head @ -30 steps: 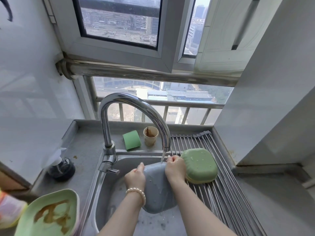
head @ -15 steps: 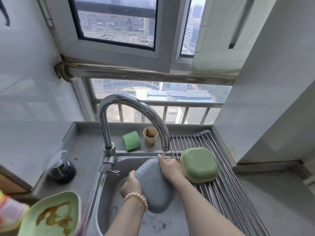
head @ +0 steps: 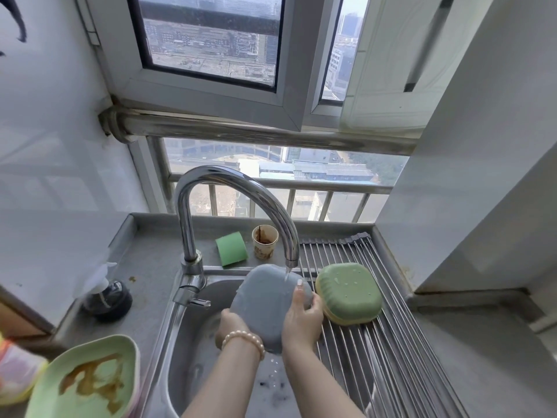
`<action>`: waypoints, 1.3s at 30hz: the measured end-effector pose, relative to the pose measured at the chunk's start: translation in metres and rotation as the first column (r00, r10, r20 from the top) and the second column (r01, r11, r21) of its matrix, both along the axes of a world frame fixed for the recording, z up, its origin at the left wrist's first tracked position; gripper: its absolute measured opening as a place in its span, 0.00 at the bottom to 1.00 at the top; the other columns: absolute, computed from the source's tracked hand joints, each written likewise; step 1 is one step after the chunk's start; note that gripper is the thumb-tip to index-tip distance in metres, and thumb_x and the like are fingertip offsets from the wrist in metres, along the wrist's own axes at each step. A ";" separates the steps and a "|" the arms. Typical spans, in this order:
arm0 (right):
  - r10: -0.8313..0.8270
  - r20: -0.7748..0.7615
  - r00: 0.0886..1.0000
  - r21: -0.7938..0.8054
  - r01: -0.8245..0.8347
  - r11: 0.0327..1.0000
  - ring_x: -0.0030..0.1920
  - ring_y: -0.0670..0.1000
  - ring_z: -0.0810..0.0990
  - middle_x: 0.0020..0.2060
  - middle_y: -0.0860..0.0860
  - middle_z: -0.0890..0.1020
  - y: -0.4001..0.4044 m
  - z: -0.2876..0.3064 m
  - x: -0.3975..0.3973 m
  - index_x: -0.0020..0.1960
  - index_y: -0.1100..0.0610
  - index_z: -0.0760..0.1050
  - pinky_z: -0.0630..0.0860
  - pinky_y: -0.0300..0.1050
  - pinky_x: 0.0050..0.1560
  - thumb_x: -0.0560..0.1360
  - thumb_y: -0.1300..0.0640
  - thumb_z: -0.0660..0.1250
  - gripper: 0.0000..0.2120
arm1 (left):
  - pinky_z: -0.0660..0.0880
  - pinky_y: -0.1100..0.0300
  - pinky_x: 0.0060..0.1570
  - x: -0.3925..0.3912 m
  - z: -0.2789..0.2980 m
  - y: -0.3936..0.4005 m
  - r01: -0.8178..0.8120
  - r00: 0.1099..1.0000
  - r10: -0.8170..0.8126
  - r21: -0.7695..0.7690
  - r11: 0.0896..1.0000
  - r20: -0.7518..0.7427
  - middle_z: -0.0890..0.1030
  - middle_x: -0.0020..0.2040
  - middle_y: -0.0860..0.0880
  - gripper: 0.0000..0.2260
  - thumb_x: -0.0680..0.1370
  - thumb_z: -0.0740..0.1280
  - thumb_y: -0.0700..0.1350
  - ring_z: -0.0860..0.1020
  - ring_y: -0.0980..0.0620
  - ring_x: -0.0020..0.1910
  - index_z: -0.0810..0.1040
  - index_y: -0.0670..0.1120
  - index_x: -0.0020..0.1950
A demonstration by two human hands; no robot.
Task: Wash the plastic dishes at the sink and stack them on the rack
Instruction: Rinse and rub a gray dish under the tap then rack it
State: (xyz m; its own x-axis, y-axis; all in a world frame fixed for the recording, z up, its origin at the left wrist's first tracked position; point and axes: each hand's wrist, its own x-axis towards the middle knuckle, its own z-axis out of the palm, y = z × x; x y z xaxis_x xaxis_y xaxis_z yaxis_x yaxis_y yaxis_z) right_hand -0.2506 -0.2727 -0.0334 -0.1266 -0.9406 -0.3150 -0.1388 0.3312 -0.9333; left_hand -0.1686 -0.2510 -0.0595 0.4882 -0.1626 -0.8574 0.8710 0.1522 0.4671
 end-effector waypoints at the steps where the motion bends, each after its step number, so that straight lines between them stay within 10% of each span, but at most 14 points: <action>1: 0.016 -0.002 1.000 -0.020 -0.016 1.000 0.41 0.52 0.78 0.41 0.51 0.79 0.002 0.002 0.001 0.49 0.57 0.71 0.73 0.46 0.42 0.78 0.41 0.59 0.18 | 0.76 0.52 0.41 0.000 0.000 0.000 0.003 1.000 -0.004 0.021 1.000 0.018 0.80 0.51 0.41 0.08 0.75 0.62 0.43 0.78 0.42 0.43 0.75 0.40 0.49; 4: 0.063 -0.057 0.996 -0.061 -0.066 0.996 0.39 0.54 0.77 0.36 0.53 0.78 -0.002 0.006 -0.001 0.42 0.60 0.71 0.70 0.45 0.38 0.79 0.42 0.57 0.22 | 0.76 0.50 0.49 -0.009 0.005 0.003 0.191 0.950 -0.233 0.201 0.961 0.209 0.80 0.52 0.39 0.17 0.78 0.63 0.52 0.79 0.38 0.51 0.76 0.36 0.49; 8: 0.075 -0.103 0.992 -0.095 -0.085 0.992 0.42 0.57 0.78 0.39 0.59 0.80 -0.018 0.004 -0.006 0.46 0.67 0.78 0.70 0.44 0.42 0.83 0.48 0.51 0.26 | 0.70 0.52 0.57 -0.024 0.005 0.013 0.319 0.587 -0.607 0.535 0.782 0.536 0.77 0.58 0.37 0.24 0.77 0.63 0.60 0.74 0.38 0.58 0.76 0.41 0.61; 12: 0.155 -0.154 0.976 -0.183 -0.183 0.966 0.34 0.54 0.74 0.31 0.56 0.77 -0.023 0.011 -0.015 0.38 0.68 0.76 0.72 0.50 0.41 0.83 0.51 0.51 0.27 | 0.61 0.50 0.67 -0.026 0.002 0.012 0.408 0.305 -0.787 0.673 0.616 0.535 0.72 0.68 0.39 0.32 0.78 0.54 0.65 0.66 0.39 0.68 0.67 0.41 0.71; 17: 0.322 -0.487 0.812 -0.407 -0.537 0.739 0.24 0.46 0.63 0.20 0.46 0.64 -0.015 0.009 -0.026 0.25 0.52 0.58 0.60 0.46 0.30 0.81 0.40 0.47 0.28 | 0.60 0.37 0.68 -0.010 0.021 0.005 0.680 0.727 -0.681 0.047 0.732 0.086 0.66 0.73 0.39 0.51 0.67 0.52 0.79 0.66 0.36 0.70 0.60 0.39 0.75; 21: 0.139 -0.696 0.704 -0.644 -0.698 0.313 0.22 0.51 0.68 0.20 0.48 0.68 -0.012 0.000 -0.038 0.26 0.52 0.61 0.61 0.44 0.23 0.82 0.42 0.50 0.28 | 0.73 0.36 0.55 0.012 0.040 0.017 0.571 0.712 -0.676 -0.405 0.715 -0.190 0.79 0.53 0.34 0.33 0.76 0.61 0.62 0.78 0.36 0.49 0.71 0.34 0.65; 25: 0.109 -0.833 0.542 -0.548 -0.836 -0.033 0.29 0.51 0.71 0.30 0.50 0.72 -0.011 -0.013 -0.041 0.31 0.56 0.68 0.65 0.42 0.26 0.81 0.45 0.56 0.23 | 0.76 0.46 0.39 0.022 0.051 0.023 0.572 0.755 -0.649 -0.393 0.720 -0.091 0.81 0.39 0.33 0.15 0.76 0.56 0.41 0.80 0.36 0.36 0.73 0.29 0.49; 29: 0.437 -0.882 0.174 -0.180 -0.983 0.027 0.49 0.57 0.77 0.51 0.53 0.78 0.001 -0.006 -0.052 0.50 0.57 0.78 0.76 0.50 0.51 0.78 0.36 0.52 0.26 | 0.72 0.42 0.49 0.022 0.038 0.027 0.488 0.847 -0.532 -0.379 0.787 -0.015 0.80 0.42 0.33 0.18 0.68 0.55 0.39 0.75 0.35 0.45 0.73 0.30 0.51; 32: 0.411 -0.904 -0.116 0.201 -0.965 0.171 0.75 0.56 0.57 0.75 0.58 0.59 0.005 0.018 -0.054 0.75 0.62 0.58 0.49 0.49 0.75 0.63 0.26 0.28 0.56 | 0.74 0.48 0.43 0.010 0.027 0.027 0.451 0.884 -0.465 -0.337 0.826 0.044 0.80 0.40 0.36 0.14 0.71 0.56 0.41 0.76 0.37 0.42 0.74 0.33 0.48; 36: 0.475 -0.872 -0.114 0.324 -0.864 0.387 0.77 0.55 0.38 0.77 0.59 0.40 -0.005 0.019 -0.030 0.77 0.62 0.38 0.36 0.51 0.75 0.52 0.26 0.19 0.63 | 0.70 0.44 0.63 -0.010 0.019 0.021 0.397 0.900 -0.436 -0.462 0.794 0.024 0.78 0.58 0.35 0.23 0.72 0.58 0.44 0.77 0.36 0.56 0.74 0.33 0.62; 39: 0.570 -0.820 -0.052 0.300 -0.887 0.350 0.76 0.53 0.34 0.76 0.56 0.36 -0.006 0.017 -0.009 0.77 0.60 0.37 0.33 0.49 0.74 0.65 0.26 0.28 0.51 | 0.63 0.45 0.70 -0.021 0.021 0.019 0.298 0.927 -0.375 -0.583 0.756 -0.014 0.80 0.58 0.39 0.20 0.77 0.58 0.50 0.76 0.39 0.62 0.75 0.41 0.64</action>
State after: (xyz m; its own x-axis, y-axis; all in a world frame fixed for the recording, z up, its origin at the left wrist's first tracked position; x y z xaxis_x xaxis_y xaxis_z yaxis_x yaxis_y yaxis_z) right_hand -0.2596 -0.2783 -0.0161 0.6968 -0.6358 -0.3319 -0.7144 -0.6566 -0.2419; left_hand -0.1898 -0.2316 -0.0381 0.2078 -0.7657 -0.6087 0.9595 0.0386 0.2790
